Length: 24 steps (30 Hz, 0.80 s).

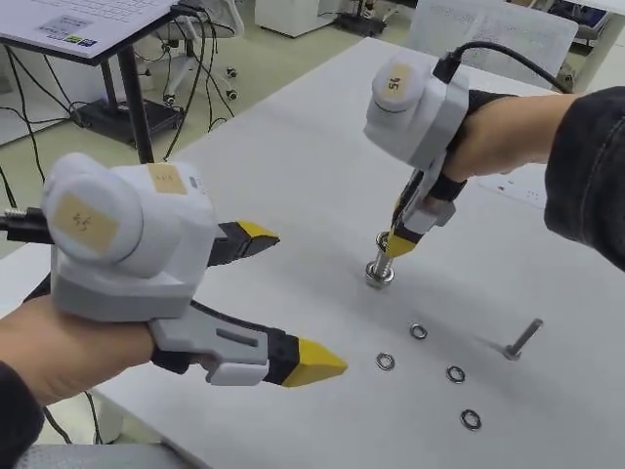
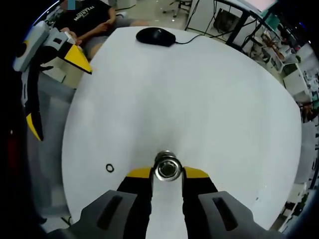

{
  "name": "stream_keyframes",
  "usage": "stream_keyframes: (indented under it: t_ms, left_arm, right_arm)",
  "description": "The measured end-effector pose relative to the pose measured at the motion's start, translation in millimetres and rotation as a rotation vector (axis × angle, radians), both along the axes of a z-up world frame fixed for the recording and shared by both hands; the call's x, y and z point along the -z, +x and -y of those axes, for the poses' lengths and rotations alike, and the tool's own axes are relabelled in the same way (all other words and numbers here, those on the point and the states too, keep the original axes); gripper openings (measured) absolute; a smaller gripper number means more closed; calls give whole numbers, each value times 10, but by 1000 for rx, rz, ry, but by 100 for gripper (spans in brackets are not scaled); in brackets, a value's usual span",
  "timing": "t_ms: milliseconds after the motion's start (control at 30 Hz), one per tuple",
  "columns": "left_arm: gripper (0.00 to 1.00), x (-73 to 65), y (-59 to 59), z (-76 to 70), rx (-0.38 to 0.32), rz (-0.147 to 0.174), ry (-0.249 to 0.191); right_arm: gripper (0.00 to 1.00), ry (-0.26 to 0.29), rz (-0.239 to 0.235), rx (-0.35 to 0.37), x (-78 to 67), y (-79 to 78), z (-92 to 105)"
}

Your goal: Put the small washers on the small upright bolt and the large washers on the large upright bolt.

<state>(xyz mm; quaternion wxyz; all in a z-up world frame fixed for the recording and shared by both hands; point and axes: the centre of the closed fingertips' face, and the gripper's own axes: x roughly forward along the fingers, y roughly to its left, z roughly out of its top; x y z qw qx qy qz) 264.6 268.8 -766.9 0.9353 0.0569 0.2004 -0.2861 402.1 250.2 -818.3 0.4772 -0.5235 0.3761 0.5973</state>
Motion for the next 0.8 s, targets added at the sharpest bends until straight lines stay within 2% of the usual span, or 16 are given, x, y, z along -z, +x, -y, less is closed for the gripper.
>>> stream_keyframes:
  t_ms: [800]
  left_arm:
    - [83,22,-20,-18,-11,-5,3]
  right_arm:
    - [23,-14,-27,20,187,-18,17]
